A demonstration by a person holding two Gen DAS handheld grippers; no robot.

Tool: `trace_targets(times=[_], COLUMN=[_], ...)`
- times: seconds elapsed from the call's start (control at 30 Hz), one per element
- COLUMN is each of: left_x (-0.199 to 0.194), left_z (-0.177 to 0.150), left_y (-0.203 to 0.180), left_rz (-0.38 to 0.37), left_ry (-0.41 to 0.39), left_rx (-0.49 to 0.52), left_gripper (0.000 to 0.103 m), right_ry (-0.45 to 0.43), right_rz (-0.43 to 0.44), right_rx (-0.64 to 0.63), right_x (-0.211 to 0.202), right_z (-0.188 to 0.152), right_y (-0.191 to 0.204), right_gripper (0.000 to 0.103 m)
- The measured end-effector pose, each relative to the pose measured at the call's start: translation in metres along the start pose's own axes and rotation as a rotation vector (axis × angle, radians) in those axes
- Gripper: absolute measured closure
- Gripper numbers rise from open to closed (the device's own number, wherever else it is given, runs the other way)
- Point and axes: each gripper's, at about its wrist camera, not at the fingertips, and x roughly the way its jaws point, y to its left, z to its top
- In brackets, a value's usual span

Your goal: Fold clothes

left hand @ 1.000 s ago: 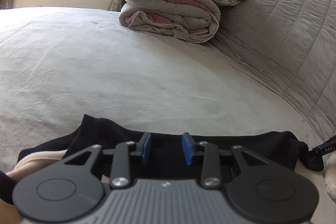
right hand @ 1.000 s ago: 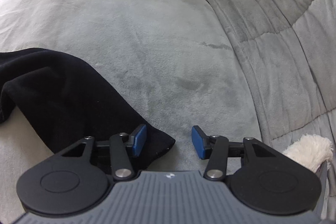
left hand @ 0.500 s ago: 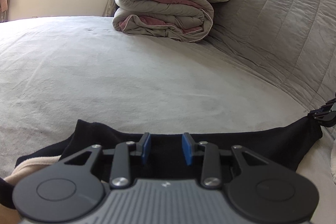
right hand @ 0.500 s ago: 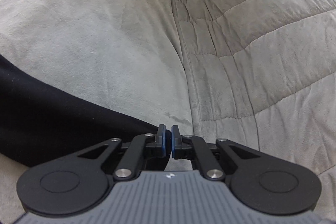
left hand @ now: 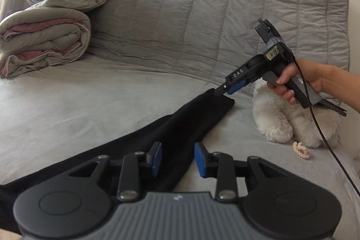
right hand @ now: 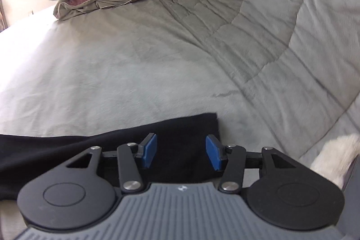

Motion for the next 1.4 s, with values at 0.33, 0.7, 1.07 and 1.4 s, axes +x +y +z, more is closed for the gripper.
trace_targets(times=[0.33, 0.7, 1.07, 1.4], left_x=[0.039, 0.047, 0.038, 0.021], left_z=[-0.012, -0.014, -0.015, -0.008], left_y=[-0.025, -0.032, -0.017, -0.002], left_rz=[0.044, 0.115, -0.056, -0.094], left_ry=[0.128, 0.167, 0.204, 0.087], left_rx=[0.100, 0.157, 0.068, -0.029], left_gripper=[0.071, 0.098, 0.096, 0.066], right_ry=[0.000, -0.138, -0.043, -0.189], right_rz=[0.043, -0.006, -0.139, -0.087], right_rx=[0.221, 0.242, -0.037, -0.029], right_x=[0.009, 0.008, 0.005, -0.021], right_z=[-0.041, -0.050, -0.055, -0.050], right_y=[0.006, -0.004, 0.018, 0.031], right_gripper=[0.051, 0.099, 0.099, 0.056])
